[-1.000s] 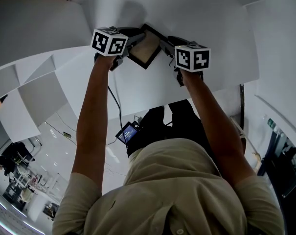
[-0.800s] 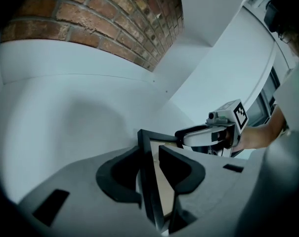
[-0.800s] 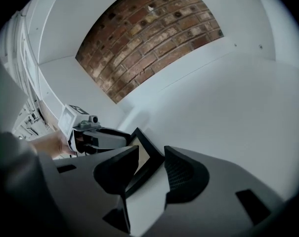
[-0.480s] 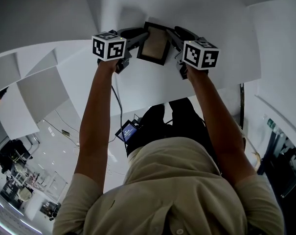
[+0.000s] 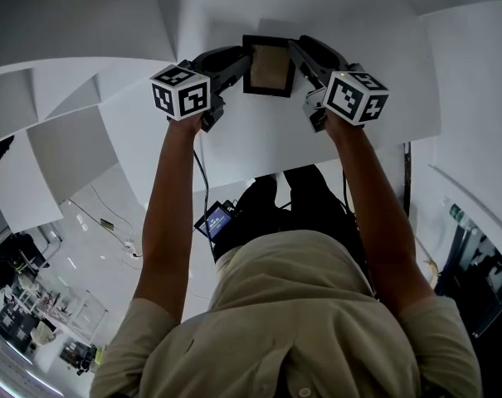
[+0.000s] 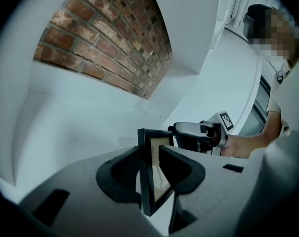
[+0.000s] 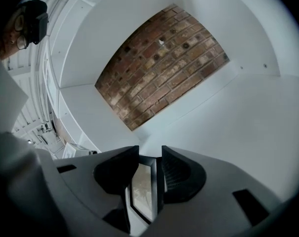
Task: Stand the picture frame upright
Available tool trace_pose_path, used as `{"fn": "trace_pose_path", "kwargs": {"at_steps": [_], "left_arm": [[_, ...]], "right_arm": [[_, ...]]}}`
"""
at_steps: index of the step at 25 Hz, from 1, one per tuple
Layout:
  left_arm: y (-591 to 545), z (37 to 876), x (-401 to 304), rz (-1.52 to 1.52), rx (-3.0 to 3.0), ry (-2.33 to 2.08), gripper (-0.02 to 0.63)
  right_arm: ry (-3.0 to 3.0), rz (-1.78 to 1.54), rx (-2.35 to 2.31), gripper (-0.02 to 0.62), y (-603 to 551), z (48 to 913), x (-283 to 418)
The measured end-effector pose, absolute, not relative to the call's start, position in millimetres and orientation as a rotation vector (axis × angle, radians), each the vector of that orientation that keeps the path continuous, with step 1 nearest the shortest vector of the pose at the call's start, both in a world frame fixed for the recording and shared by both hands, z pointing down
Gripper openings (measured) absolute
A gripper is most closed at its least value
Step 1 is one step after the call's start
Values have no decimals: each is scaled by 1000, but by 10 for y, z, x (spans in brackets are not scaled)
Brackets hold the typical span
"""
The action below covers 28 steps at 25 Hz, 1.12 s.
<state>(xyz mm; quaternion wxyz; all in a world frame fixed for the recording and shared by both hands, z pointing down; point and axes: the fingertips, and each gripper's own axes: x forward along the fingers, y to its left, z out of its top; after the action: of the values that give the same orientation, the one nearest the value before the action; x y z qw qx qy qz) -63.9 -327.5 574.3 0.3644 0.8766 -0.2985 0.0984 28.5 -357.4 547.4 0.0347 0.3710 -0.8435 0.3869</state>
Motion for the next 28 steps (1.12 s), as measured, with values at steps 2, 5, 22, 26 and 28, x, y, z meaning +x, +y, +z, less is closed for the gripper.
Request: {"fn": "trace_pose_path", "kwargs": {"at_steps": [2, 5, 22, 26, 28], "left_arm": [[-3265, 5679, -649, 231, 2258, -784, 101], [-3260, 5603, -660, 206, 2266, -806, 101], [-3004, 5368, -690, 187, 2329, -883, 101], [-2910, 5366, -692, 217, 2352, -878, 101], [-2870, 5370, -696, 224, 2359, -872, 101]], "right_arm": [[-2616, 1172, 1134, 140, -3570, 5389, 276], [-2646, 1150, 1127, 137, -3562, 5281, 270], [-2716, 1062, 1062, 118, -3186, 4982, 247], [-2718, 1040, 1041, 118, -3072, 4971, 234], [-2717, 1032, 1034, 118, -3025, 4975, 229]]}}
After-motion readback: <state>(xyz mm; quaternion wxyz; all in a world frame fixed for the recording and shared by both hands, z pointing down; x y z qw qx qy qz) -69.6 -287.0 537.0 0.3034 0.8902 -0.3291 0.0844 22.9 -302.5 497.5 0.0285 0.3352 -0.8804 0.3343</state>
